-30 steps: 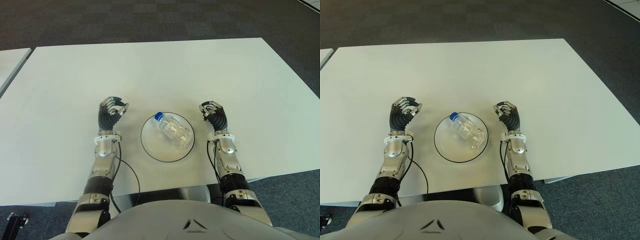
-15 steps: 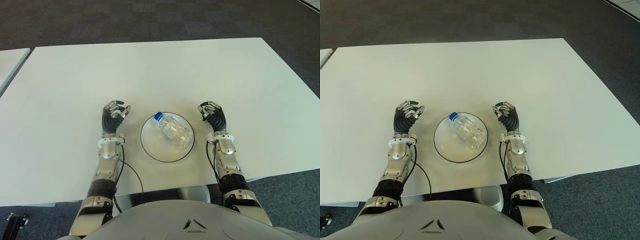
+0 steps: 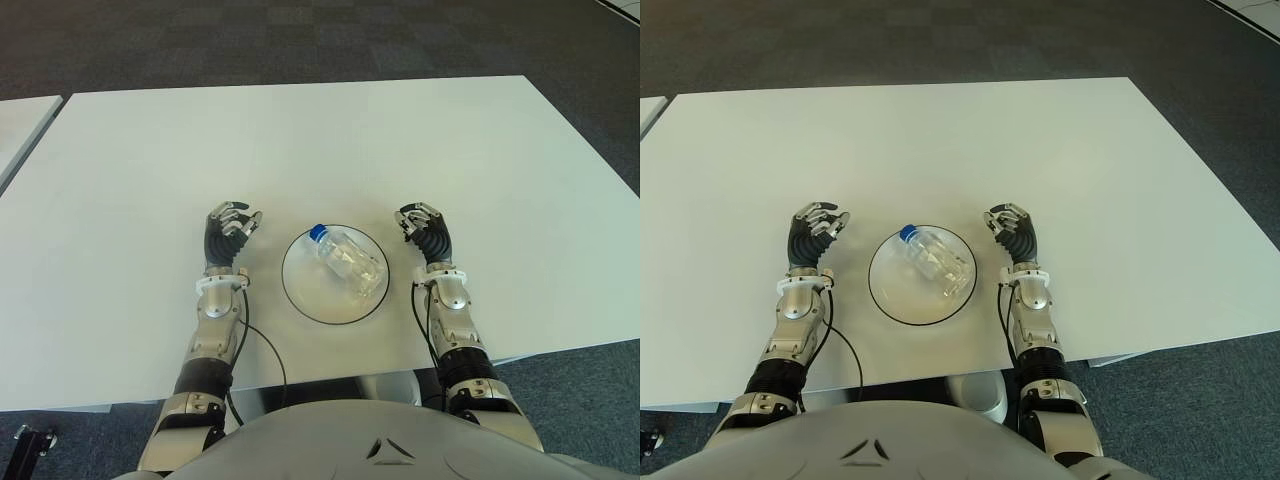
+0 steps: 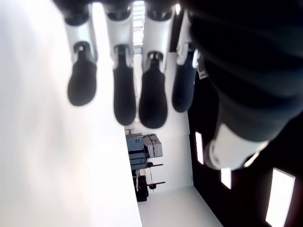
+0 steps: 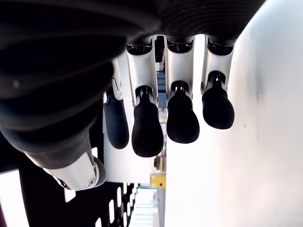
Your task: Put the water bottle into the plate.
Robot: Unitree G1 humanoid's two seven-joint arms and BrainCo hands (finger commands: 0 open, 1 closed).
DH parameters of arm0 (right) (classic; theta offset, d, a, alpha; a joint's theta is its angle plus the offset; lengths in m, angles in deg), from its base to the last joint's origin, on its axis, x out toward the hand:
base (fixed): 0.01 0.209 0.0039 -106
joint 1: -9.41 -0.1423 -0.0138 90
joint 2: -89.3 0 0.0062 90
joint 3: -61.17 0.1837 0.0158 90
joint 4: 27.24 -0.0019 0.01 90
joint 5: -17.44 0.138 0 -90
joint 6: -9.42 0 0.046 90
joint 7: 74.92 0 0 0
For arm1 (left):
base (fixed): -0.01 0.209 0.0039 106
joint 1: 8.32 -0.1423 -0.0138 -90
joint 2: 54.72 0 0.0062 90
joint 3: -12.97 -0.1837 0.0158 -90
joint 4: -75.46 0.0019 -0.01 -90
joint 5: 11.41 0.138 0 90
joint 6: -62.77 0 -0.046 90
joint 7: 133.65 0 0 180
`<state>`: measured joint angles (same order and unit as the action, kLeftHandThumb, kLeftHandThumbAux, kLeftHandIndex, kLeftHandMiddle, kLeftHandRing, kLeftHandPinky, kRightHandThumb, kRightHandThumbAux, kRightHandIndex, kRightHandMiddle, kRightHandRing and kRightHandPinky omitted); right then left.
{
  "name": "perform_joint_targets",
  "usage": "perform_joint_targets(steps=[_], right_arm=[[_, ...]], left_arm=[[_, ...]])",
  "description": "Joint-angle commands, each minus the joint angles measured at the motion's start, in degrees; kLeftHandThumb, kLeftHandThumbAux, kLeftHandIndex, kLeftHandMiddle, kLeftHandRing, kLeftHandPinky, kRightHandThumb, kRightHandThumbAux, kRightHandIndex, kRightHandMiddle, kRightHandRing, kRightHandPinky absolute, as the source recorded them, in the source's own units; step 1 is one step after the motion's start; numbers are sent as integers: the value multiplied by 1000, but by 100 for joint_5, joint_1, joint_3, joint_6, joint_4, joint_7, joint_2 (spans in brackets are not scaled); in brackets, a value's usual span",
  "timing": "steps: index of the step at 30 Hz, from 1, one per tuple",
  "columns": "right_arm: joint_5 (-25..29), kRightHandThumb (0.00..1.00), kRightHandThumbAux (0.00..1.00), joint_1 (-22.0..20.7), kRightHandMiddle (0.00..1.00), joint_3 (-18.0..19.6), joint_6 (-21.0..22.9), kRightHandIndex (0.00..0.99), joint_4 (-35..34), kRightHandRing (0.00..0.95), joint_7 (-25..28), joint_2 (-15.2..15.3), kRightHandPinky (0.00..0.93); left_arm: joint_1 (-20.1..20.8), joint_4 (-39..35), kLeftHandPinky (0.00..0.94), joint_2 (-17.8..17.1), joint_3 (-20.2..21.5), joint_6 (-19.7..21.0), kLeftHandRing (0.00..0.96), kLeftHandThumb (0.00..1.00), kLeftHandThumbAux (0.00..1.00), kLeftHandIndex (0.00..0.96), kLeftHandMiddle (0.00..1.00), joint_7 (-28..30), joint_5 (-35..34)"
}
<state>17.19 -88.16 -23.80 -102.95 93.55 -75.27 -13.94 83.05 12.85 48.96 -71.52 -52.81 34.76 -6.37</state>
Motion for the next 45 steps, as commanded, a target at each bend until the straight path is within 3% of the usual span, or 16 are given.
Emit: perform_joint_targets(steps=[1,12,23,45], right_arm=[[-15,702,730,-57,760,-25,-24,439,88,749,-36,-30,732],[-19,702,730,-47,762,-40,-37,439,93,749,-39,-46,730],[22,704,728,-37,769,-64,-84,440,117,756,36,-30,735],[24,704,729,-5,771,-55,8,439,47,758,-6,-50,738]], left_arm=[[123,347,690,-177,0,141,705,705,715,435,710,258,-62],[148,297,643,-286,-35,540,670,706,715,434,680,849,-306],[223,324,638,-160,122,708,655,707,713,434,673,984,-658],[214,292,646,-117,189,641,670,709,714,435,686,955,-767]])
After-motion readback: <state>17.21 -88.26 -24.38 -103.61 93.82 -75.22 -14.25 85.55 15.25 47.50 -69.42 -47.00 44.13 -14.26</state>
